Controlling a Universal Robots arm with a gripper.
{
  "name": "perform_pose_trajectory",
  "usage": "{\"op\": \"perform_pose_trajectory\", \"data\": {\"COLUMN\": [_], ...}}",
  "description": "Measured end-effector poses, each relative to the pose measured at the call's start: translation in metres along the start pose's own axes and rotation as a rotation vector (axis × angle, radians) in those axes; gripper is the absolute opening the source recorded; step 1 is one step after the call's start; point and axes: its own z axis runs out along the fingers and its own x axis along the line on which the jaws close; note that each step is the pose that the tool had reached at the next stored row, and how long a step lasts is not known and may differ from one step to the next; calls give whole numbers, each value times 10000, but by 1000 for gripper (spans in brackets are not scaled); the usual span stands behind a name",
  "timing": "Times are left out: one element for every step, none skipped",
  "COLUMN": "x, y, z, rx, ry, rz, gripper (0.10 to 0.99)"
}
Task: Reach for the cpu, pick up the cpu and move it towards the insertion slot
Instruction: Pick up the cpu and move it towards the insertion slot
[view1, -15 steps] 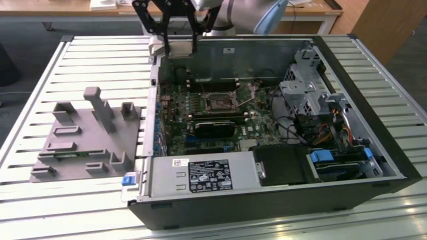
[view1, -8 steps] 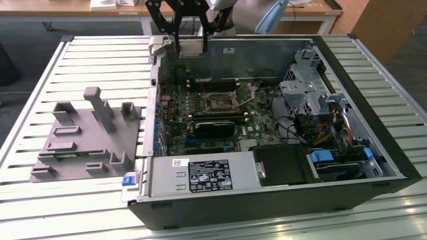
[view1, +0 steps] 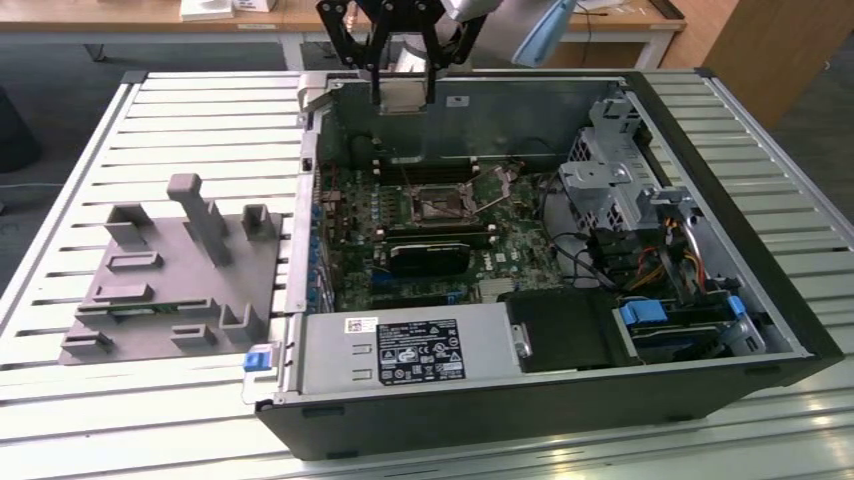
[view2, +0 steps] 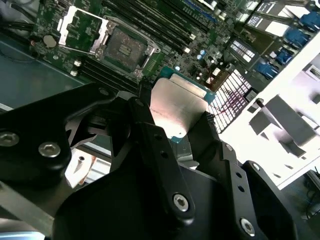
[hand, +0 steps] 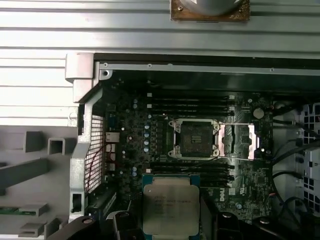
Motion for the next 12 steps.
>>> {"op": "perform_pose_trajectory", "data": {"x": [-24, -46, -69, -92, -115, -137, -160, -182, -204, -226, -246, -275], "y": [1, 2, 2, 3, 3, 4, 5, 5, 6, 6, 7, 8], "z": [0, 0, 0, 0, 0, 0, 0, 0, 0, 0, 0, 0], "rx": [0, 0, 0, 0, 0, 0, 0, 0, 0, 0, 0, 0], "ry": [-3, -5, -8, -11, -15, -18, -22, -24, -28, -31, -34, -39], "rz": [4, 8, 12, 15, 18, 21, 24, 29, 33, 35, 39, 44], "gripper": [541, 541, 541, 541, 541, 541, 541, 541, 541, 541, 541, 541]}}
